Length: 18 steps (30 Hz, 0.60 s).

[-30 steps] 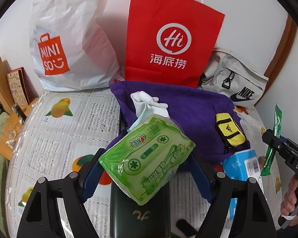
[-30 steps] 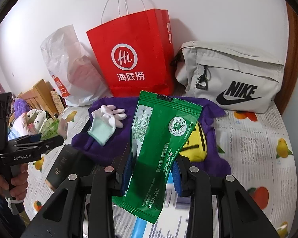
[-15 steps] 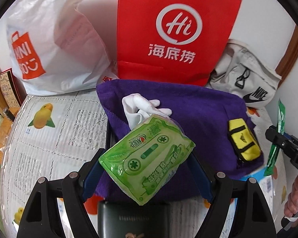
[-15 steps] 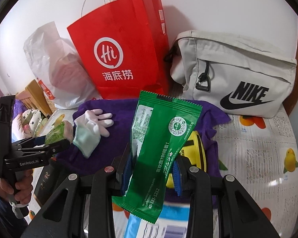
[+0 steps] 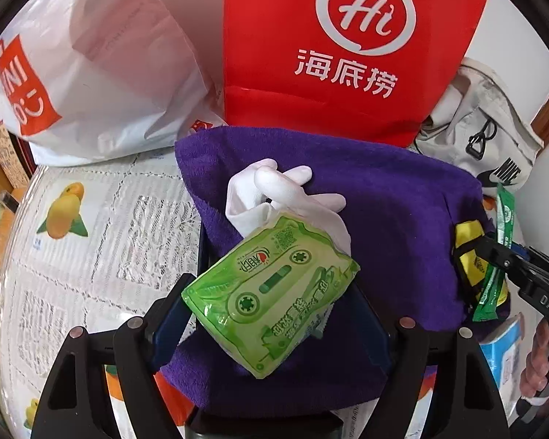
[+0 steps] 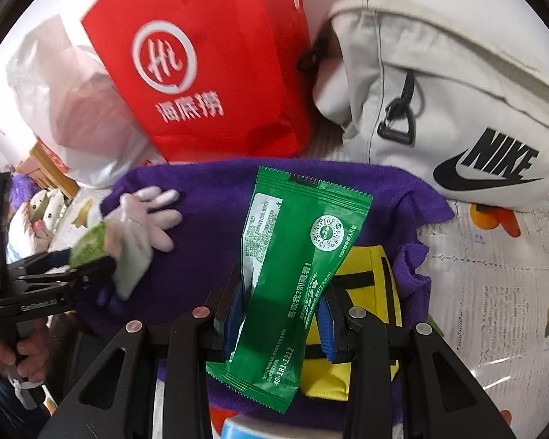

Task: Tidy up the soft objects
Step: 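Carry the wet-wipe pack in the left tool and the sachet in the right tool over the towel, then open both tools to drop the wet-wipe pack and sachet onto the towel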

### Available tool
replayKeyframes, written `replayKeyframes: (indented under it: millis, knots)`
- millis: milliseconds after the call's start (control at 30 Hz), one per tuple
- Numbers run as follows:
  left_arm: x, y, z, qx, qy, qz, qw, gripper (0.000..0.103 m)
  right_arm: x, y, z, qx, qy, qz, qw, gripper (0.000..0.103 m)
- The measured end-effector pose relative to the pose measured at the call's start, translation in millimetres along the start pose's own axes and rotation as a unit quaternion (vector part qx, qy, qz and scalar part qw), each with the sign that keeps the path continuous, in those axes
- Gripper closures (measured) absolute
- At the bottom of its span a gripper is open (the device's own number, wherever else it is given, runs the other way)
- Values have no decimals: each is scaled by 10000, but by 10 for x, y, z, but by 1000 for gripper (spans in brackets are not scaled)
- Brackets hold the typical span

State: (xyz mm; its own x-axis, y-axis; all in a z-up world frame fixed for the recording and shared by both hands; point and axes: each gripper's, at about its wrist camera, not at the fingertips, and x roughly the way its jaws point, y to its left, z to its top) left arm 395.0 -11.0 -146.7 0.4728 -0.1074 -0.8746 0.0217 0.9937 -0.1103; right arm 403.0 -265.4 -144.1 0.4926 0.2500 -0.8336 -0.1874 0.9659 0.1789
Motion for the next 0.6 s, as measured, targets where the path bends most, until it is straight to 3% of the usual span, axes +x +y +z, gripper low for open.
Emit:
replayKeyframes:
  millis: [333, 433, 500, 600]
  knots:
    - [19, -3, 23, 81, 5, 19, 10000, 22, 214, -47, -18, 80, 273, -276, 9992, 67]
    - [9, 11, 32, 39, 13, -60, 10000, 20, 209, -33, -5, 38, 228, -336, 9992, 53]
    - [11, 26, 47, 3, 56, -154, 9999, 16, 166, -46, 1, 71, 118, -308, 9994, 38]
    - [-12, 57, 29, -118, 146, -244, 9995, 16, 86, -57, 17, 83, 16, -292, 9995, 38]
